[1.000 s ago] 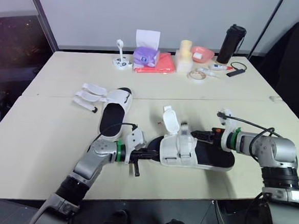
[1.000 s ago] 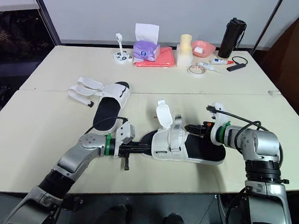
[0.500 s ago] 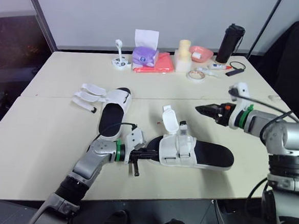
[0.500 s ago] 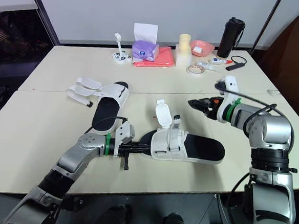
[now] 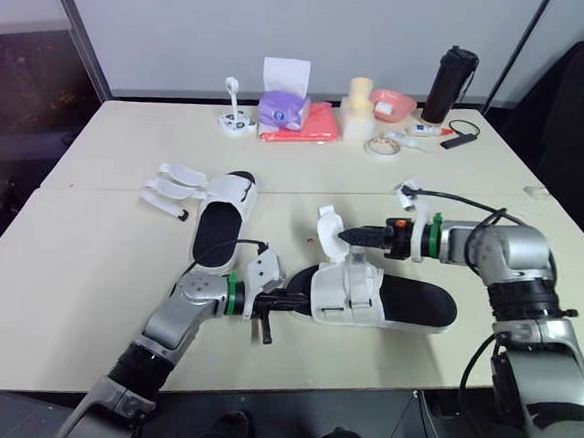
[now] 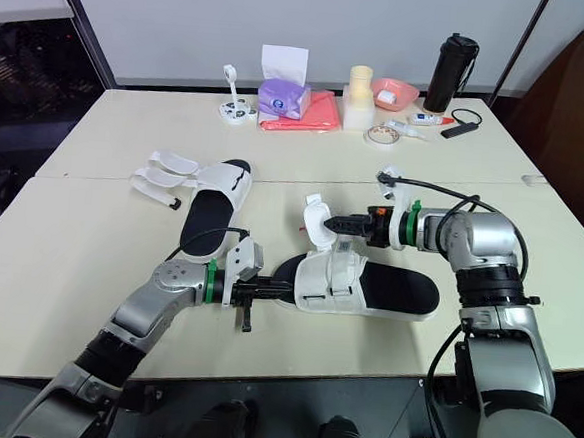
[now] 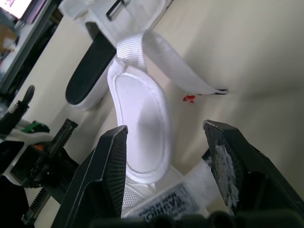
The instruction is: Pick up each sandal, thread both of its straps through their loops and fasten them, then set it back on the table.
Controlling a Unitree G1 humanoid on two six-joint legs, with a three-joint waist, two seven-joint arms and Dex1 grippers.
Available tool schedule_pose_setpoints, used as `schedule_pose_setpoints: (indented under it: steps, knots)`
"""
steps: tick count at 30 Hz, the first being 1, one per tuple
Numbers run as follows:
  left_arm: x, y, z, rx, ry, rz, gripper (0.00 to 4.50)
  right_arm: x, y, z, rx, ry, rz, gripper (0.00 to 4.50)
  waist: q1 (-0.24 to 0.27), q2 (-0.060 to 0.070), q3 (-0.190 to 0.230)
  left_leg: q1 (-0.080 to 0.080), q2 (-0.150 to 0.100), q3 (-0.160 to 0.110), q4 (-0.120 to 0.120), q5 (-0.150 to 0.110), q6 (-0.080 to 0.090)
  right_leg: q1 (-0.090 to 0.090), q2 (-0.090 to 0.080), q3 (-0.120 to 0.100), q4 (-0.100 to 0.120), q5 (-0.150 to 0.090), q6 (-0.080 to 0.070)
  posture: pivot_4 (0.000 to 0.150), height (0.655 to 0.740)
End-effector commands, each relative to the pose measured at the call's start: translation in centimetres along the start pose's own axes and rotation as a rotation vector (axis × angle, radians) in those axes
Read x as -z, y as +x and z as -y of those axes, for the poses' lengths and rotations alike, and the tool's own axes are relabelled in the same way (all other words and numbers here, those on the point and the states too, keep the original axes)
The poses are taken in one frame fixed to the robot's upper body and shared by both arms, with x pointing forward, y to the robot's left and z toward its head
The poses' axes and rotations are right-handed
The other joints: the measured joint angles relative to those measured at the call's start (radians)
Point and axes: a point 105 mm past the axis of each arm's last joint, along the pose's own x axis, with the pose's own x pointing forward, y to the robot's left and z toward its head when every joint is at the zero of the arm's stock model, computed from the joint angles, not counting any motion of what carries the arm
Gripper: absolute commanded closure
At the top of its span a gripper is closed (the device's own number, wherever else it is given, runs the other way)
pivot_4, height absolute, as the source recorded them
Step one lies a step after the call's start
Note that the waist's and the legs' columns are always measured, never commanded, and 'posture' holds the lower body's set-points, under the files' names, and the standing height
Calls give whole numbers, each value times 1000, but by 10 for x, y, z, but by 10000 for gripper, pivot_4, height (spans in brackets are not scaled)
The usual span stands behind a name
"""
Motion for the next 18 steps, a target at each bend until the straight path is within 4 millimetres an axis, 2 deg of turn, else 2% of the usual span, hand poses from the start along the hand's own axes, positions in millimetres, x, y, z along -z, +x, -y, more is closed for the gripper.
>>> schedule_pose_setpoints:
  steps: [1, 6, 13, 18]
  knots:
    - [14, 0, 1, -10, -35, -45, 45000, -16, 8, -14, -89, -52, 13, 17977, -2, 0, 0, 0, 0, 0, 0, 0, 0, 0, 0, 0, 0, 0, 0, 1500, 7400]
    - [14, -2, 0, -19, -35, -46, 45000, -21, 22, -31, -197, -66, -20, 17977, -4, 0, 0, 0, 0, 0, 0, 0, 0, 0, 0, 0, 0, 0, 0, 1500, 7400]
    - [13, -5, -3, -37, -30, -45, 45000, -23, 47, -40, -264, -66, -56, 17977, -16, 0, 0, 0, 0, -1, 0, 0, -1, 0, 0, 0, 1, 0, 0, 1500, 7400]
    - [12, -6, -5, -49, -26, -42, 45000, -10, 58, -36, -264, -136, -141, 17977, -16, 0, 0, 0, 0, -1, 0, 0, -1, -1, 0, 0, 2, 0, 0, 1500, 7400]
